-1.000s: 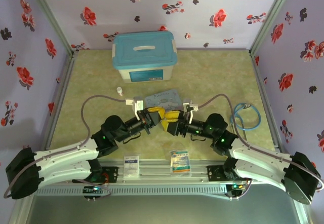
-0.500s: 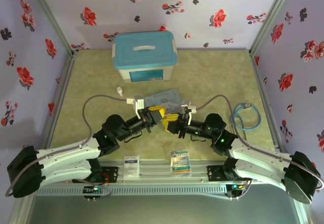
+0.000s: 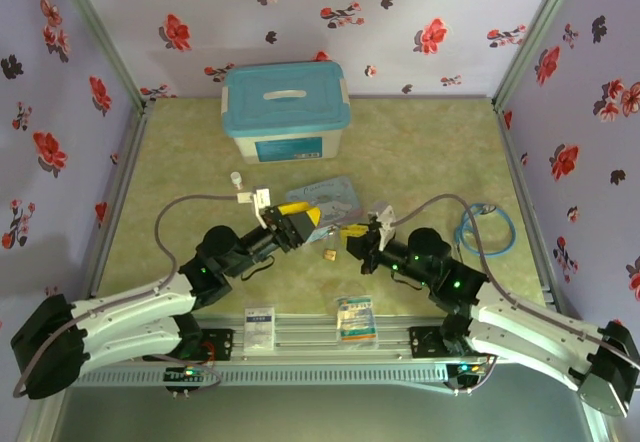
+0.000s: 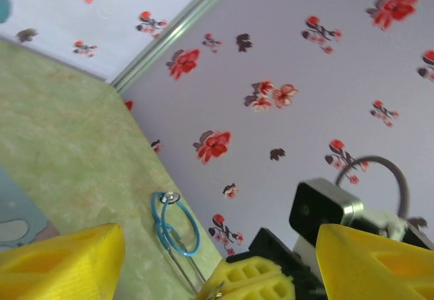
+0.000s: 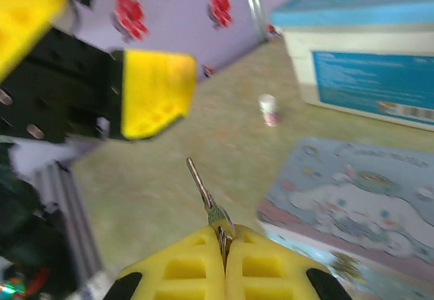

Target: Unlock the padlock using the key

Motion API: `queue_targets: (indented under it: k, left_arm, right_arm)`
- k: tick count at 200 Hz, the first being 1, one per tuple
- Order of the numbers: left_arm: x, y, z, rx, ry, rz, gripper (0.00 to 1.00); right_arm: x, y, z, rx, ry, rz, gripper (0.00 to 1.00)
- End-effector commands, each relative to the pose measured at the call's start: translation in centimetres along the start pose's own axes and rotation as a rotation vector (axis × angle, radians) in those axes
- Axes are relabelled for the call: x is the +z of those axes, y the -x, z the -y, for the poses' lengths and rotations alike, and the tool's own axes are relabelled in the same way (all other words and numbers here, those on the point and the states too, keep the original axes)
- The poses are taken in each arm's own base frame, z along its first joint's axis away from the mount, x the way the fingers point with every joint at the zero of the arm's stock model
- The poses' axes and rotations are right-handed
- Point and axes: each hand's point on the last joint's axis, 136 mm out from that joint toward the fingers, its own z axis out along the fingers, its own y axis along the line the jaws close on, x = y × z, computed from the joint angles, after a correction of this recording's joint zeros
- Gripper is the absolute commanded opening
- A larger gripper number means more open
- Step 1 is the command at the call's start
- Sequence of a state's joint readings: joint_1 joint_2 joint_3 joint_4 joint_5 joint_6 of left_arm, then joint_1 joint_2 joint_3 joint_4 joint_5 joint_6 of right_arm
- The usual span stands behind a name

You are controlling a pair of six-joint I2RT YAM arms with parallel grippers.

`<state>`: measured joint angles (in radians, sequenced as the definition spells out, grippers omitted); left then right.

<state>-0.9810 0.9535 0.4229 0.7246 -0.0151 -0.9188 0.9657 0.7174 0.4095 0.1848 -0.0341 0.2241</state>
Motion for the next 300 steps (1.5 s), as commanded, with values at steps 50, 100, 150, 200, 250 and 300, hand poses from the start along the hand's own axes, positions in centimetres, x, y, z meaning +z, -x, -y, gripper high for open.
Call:
queue_targets:
  k: [50, 100, 150, 200, 250, 300]
  left_arm:
    - [2.5, -4.0, -6.2, -0.433, 0.280, -0.129, 0.66]
    - [2.2, -4.9, -8.3, -0.580, 0.267, -0.079, 0.50]
    - [3.1, -5.8, -8.8, -0.731, 0.157, -0.032, 0.37]
    - [2.9, -6.4, -9.6, -0.757, 0.163, -0.023, 0.14]
    - [2.7, -6.6, -9.8, -0.764, 0.158, -0.019, 0.00]
    - [2.7, -6.2, -9.4, -0.728, 0.139, -0.013, 0.00]
  right_arm:
    - [2.2, -0.3, 2.3, -0.535, -0.425, -0.177, 0.00]
    - [3.1, -1.2, 1.7, -0.647, -0.461, -0.181, 0.00]
    - [5.1, -2.8, 0.3, -0.775, -0.466, -0.223, 0.00]
    - [6.0, -3.9, 0.1, -0.797, -0.449, -0.242, 0.00]
    - [6.2, -4.0, -0.3, -0.759, -0.428, -0.231, 0.00]
    - [5.7, -4.2, 0.2, -0.563, -0.400, -0.194, 0.43]
